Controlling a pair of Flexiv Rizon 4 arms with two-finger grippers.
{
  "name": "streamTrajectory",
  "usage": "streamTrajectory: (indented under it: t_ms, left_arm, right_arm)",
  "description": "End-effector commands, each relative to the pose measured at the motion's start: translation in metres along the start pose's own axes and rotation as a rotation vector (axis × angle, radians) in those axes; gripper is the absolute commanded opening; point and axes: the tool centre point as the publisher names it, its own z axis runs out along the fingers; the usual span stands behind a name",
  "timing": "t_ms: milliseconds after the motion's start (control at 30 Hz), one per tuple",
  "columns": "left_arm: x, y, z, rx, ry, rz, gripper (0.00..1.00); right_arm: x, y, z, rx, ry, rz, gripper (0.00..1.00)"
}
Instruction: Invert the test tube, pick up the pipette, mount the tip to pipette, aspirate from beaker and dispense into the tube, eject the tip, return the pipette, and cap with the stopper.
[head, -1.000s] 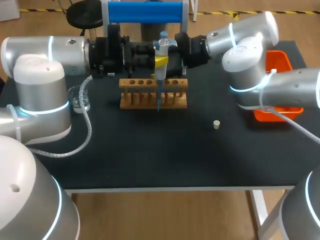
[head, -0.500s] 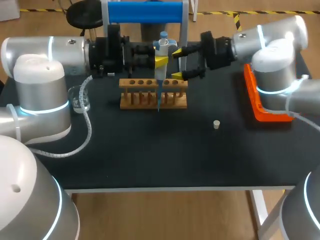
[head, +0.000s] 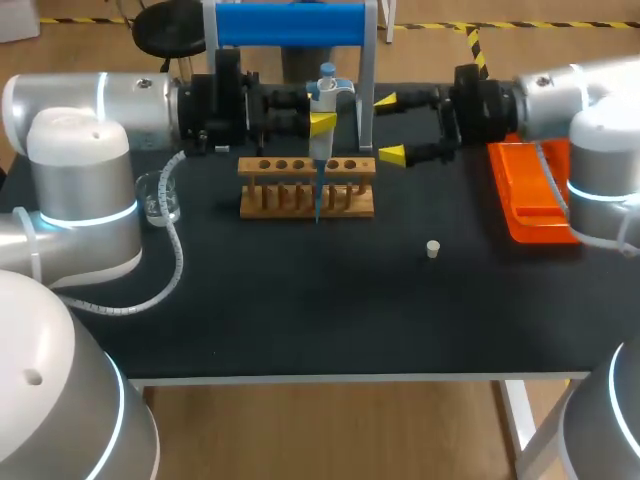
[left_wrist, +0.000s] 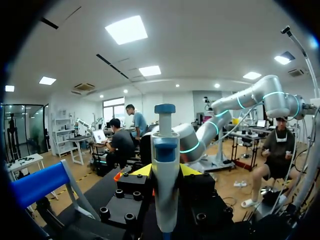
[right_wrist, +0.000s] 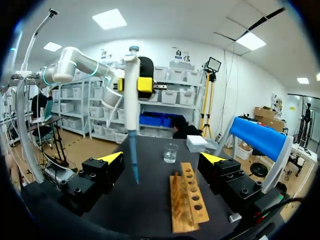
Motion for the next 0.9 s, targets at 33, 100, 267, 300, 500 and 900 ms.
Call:
streamTrajectory:
  t_ms: [33,100,267,300,500,900]
  left_arm:
    - [0.000,0.000,0.000,0.001,-0.001,0.001,0.00]
    - [0.000,0.000,0.000,0.001,-0.001,0.001,0.00]
    - [0.000,0.000,0.000,0.001,-0.001,0.001,0.00]
    - [0.000,0.000,0.000,0.001,-0.001,0.001,0.00]
    - [0.000,0.000,0.000,0.001,-0.001,0.001,0.00]
    - [0.000,0.000,0.000,0.001,-0.001,0.001,0.00]
  right_arm:
    - [0.014,0.006,-0.001,-0.022,-0.005,0.004,1.00]
    - [0.018,0.010,0.002,-0.041,-0.003,0.006,1.00]
    - [0.026,0.018,0.011,-0.076,0.003,0.020,1.00]
    - [0.028,0.019,0.013,-0.091,0.006,0.031,1.00]
    - [0.039,0.031,0.025,-0.129,0.034,0.036,1.00]
    - [0.045,0.045,0.047,-0.159,0.050,0.045,1.00]
